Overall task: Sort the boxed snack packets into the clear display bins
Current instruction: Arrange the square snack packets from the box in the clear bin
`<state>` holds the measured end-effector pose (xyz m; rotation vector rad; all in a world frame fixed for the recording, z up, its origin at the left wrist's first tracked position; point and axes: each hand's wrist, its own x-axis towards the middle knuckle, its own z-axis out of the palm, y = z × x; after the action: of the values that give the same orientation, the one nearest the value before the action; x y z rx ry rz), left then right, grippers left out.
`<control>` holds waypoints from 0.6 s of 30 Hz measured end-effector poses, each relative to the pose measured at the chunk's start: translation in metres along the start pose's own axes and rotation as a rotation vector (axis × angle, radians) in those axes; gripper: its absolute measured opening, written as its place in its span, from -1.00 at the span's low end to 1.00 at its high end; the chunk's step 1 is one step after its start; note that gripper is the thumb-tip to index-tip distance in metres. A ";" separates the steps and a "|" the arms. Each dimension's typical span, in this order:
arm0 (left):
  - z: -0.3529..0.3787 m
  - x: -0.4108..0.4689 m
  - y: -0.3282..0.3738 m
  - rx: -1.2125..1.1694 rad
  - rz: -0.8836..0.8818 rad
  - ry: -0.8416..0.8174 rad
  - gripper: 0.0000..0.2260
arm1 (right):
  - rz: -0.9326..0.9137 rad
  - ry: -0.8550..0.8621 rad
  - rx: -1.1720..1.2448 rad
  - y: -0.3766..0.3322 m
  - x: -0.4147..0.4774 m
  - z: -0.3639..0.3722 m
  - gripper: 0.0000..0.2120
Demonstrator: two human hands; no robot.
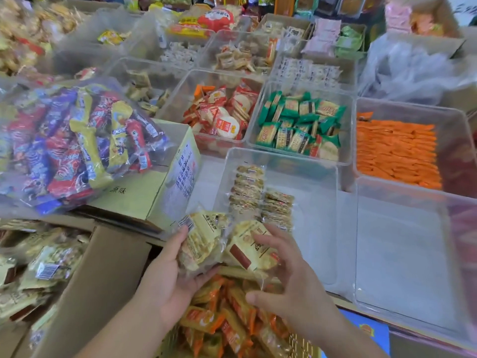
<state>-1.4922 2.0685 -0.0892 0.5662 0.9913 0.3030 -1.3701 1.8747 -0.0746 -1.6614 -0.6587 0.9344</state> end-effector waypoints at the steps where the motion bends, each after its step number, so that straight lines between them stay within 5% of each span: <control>1: 0.003 0.005 -0.001 0.021 -0.013 -0.002 -0.61 | -0.027 0.014 -0.102 0.003 0.002 -0.003 -0.24; 6: 0.019 0.032 0.006 0.173 -0.023 -0.066 -0.69 | -0.156 0.171 -0.283 0.023 0.019 -0.025 -0.30; 11: 0.029 0.052 0.007 0.326 0.043 -0.066 -0.51 | -0.086 0.211 -0.419 0.034 0.046 -0.062 -0.47; 18: 0.014 0.060 0.005 0.290 0.037 -0.061 -0.55 | 0.034 0.377 -0.751 0.030 0.110 -0.114 -0.69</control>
<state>-1.4491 2.0972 -0.1221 0.8528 0.9726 0.1740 -1.2157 1.8943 -0.1164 -2.4349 -0.7686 0.3720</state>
